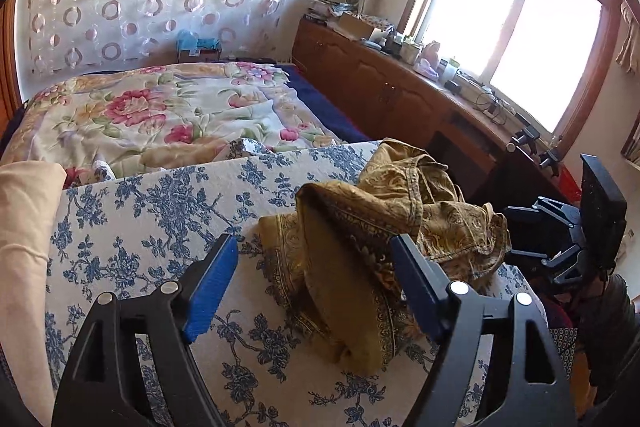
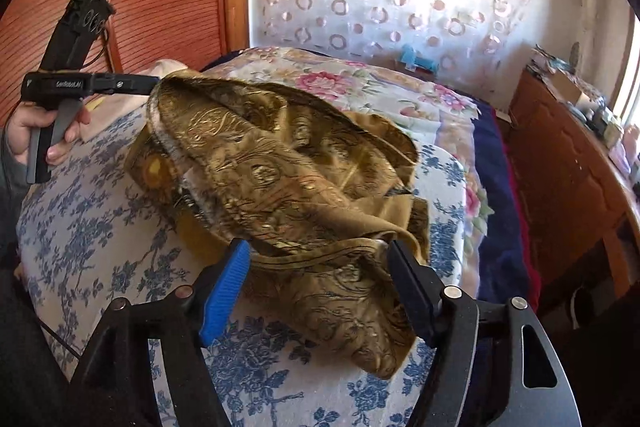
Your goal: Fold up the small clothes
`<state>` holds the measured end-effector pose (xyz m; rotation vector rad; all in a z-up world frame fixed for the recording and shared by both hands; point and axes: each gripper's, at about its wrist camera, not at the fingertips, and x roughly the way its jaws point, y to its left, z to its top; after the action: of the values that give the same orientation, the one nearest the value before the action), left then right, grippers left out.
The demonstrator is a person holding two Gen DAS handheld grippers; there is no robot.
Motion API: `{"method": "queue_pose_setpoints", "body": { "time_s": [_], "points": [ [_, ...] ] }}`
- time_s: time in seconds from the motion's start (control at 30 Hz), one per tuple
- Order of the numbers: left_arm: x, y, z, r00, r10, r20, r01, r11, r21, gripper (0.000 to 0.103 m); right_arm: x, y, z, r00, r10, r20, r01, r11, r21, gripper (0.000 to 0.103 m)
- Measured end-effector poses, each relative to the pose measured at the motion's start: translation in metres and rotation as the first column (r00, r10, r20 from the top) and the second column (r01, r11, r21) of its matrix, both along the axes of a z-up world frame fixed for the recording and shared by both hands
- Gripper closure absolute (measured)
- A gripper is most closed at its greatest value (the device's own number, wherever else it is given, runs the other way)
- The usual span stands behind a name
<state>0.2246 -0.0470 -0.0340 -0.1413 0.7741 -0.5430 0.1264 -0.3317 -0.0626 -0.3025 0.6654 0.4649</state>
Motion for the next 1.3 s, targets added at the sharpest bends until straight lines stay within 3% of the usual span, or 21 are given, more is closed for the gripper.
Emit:
{"method": "queue_pose_setpoints", "body": {
  "time_s": [0.2,0.27,0.3,0.33,0.43,0.6,0.7,0.9,1.0,1.1,1.3],
  "points": [
    [-0.005,-0.006,-0.005,1.0,-0.013,-0.01,0.013,1.0,0.011,0.023,0.017,0.008,-0.014,1.0,0.017,-0.023,-0.019,0.994,-0.107,0.029],
    [-0.007,-0.008,-0.005,1.0,-0.016,-0.009,0.016,1.0,0.017,0.023,0.025,0.006,-0.012,0.999,0.026,-0.029,-0.029,0.994,-0.108,0.053],
    [-0.008,-0.008,-0.005,1.0,-0.017,-0.006,0.017,1.0,0.02,0.023,0.029,0.005,-0.009,0.999,0.04,-0.03,-0.043,0.994,-0.103,0.087],
    [-0.01,-0.007,-0.004,1.0,-0.016,-0.003,0.016,1.0,0.023,0.023,0.031,0.005,-0.005,0.999,0.041,-0.021,-0.043,0.993,-0.112,0.095],
    [-0.013,-0.005,-0.001,1.0,-0.009,0.01,0.008,1.0,0.024,0.023,0.037,0.006,0.011,0.997,0.068,0.024,-0.065,0.993,-0.096,0.096],
    [-0.009,-0.005,-0.001,1.0,-0.002,0.016,0.002,1.0,0.02,0.023,0.068,-0.001,0.053,0.995,-0.027,0.1,0.025,0.999,0.022,0.096],
    [-0.002,-0.009,-0.007,1.0,-0.006,0.003,0.006,1.0,0.028,0.023,0.1,0.005,0.056,0.992,-0.083,0.092,0.08,0.996,0.034,0.096],
    [0.027,-0.024,-0.015,1.0,0.007,-0.011,-0.006,0.998,0.068,0.023,0.172,0.021,0.02,0.98,-0.187,-0.069,0.187,0.982,-0.006,0.094],
    [0.049,-0.032,-0.019,1.0,0.017,-0.002,-0.016,0.994,0.112,0.023,0.188,0.025,0.021,0.974,-0.221,-0.057,0.221,0.975,-0.011,0.08],
    [0.075,-0.034,-0.031,0.998,0.065,-0.028,-0.059,0.985,0.165,0.023,0.19,0.02,0.035,0.963,-0.267,-0.04,0.268,0.963,0.033,0.045],
    [0.104,-0.017,-0.054,0.98,0.186,-0.067,-0.167,0.96,0.225,0.023,0.146,0.001,0.043,0.955,-0.296,0.007,0.294,0.951,0.096,0.036]
  ]
}}
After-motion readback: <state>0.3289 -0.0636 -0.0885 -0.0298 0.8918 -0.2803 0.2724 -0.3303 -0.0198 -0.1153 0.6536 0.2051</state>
